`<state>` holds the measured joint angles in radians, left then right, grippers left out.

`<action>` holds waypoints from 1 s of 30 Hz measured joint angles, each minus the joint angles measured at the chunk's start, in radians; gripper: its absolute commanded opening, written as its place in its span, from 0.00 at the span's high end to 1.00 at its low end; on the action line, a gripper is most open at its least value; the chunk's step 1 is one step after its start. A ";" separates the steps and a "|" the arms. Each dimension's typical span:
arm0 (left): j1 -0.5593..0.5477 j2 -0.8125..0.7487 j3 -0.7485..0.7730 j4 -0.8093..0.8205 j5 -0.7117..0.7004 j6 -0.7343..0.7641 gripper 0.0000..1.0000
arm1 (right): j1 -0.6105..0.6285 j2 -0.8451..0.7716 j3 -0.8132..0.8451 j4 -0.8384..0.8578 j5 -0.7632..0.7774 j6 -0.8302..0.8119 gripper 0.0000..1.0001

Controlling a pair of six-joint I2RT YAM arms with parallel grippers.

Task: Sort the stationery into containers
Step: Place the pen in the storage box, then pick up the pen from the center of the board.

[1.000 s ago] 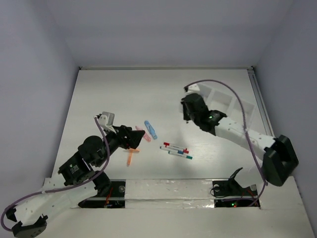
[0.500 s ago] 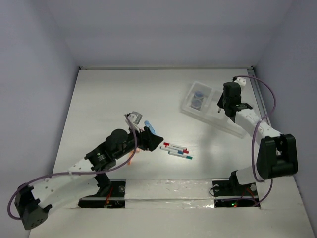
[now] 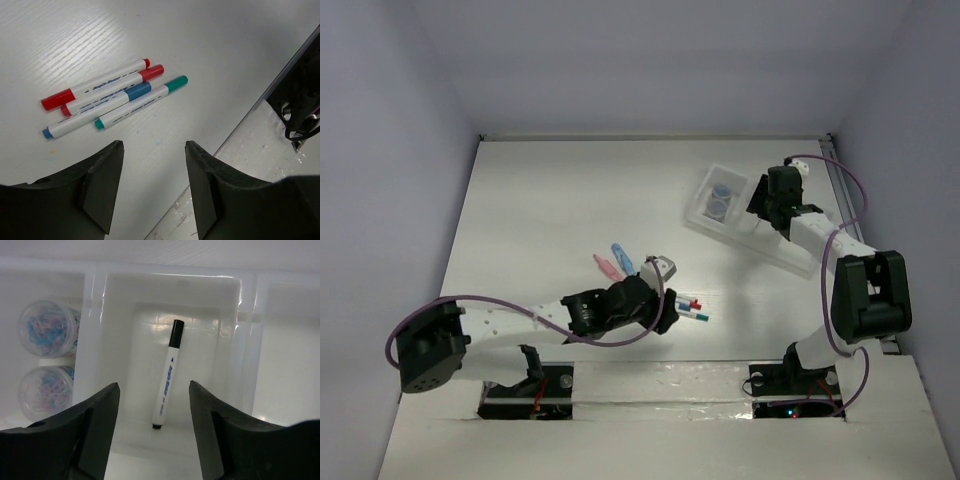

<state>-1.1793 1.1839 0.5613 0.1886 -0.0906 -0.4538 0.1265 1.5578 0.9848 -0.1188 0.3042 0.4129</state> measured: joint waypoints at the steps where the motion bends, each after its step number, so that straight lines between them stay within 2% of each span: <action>1: -0.013 0.025 0.015 0.000 -0.009 0.013 0.51 | 0.000 0.000 0.000 0.000 -0.005 -0.002 0.26; 3: -0.033 0.072 0.047 0.001 -0.025 0.043 0.50 | 0.000 -0.006 0.000 -0.004 -0.010 -0.002 0.26; 7: -0.059 0.169 0.119 -0.001 -0.049 0.112 0.50 | 0.000 -0.066 -0.001 -0.016 -0.040 -0.001 0.35; 16: -0.108 0.348 0.217 -0.009 -0.068 0.281 0.49 | 0.000 -0.409 -0.154 0.014 -0.198 0.023 0.36; 26: -0.109 0.469 0.262 -0.024 -0.103 0.375 0.50 | 0.000 -0.498 -0.229 -0.012 -0.300 0.025 0.36; 30: -0.105 0.500 0.274 -0.019 -0.100 0.383 0.54 | 0.000 -0.506 -0.233 -0.016 -0.320 0.025 0.36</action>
<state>-1.2846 1.6840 0.8356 0.1696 -0.1909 -0.0708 0.1265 1.0519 0.7521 -0.1345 -0.0158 0.4381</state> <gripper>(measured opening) 0.477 0.644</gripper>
